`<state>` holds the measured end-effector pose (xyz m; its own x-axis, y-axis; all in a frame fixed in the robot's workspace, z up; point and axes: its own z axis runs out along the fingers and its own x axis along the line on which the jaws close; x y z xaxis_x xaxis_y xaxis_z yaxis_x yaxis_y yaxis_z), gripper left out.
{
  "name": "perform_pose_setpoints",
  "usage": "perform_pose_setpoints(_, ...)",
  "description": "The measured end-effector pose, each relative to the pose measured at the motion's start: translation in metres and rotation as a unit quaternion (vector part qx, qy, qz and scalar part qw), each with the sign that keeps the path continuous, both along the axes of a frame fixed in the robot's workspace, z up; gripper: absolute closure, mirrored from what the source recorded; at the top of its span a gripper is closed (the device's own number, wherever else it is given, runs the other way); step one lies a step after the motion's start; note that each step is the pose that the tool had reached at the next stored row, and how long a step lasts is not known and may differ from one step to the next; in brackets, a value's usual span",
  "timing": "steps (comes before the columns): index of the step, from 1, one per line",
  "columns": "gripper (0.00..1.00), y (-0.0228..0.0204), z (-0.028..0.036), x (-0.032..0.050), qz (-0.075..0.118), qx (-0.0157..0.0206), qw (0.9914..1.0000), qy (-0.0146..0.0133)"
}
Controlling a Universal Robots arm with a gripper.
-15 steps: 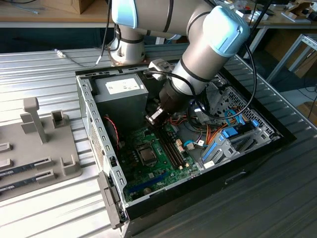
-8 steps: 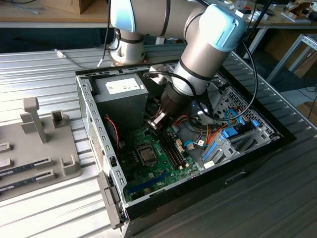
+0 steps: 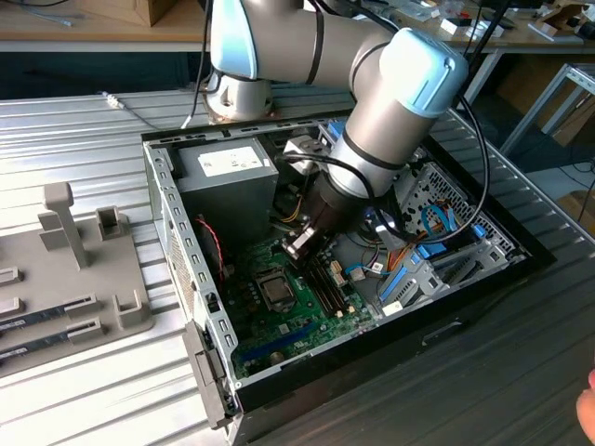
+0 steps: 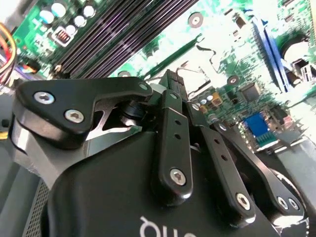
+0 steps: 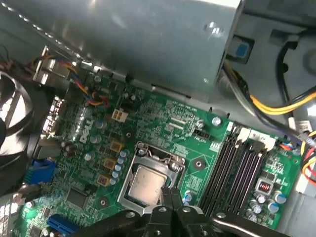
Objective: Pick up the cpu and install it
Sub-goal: 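Install the second cpu locking lever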
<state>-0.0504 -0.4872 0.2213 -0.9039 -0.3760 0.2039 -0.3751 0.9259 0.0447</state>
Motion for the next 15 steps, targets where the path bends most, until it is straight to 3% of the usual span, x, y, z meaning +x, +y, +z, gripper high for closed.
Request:
perform_pose_setpoints(3,0.89,-0.0071,-0.0042,0.0000,0.000,-0.0062,0.99998,0.0000)
perform_pose_setpoints(7,0.89,-0.0120,-0.0083,0.0000,0.000,-0.0126,0.99992,0.0001)
perform_pose_setpoints(13,0.89,-0.0130,-0.0153,0.0014,0.000,-0.0202,0.99980,0.0001)
perform_pose_setpoints(15,0.89,-0.0130,-0.0180,0.0027,0.000,-0.0212,0.99978,0.0001)
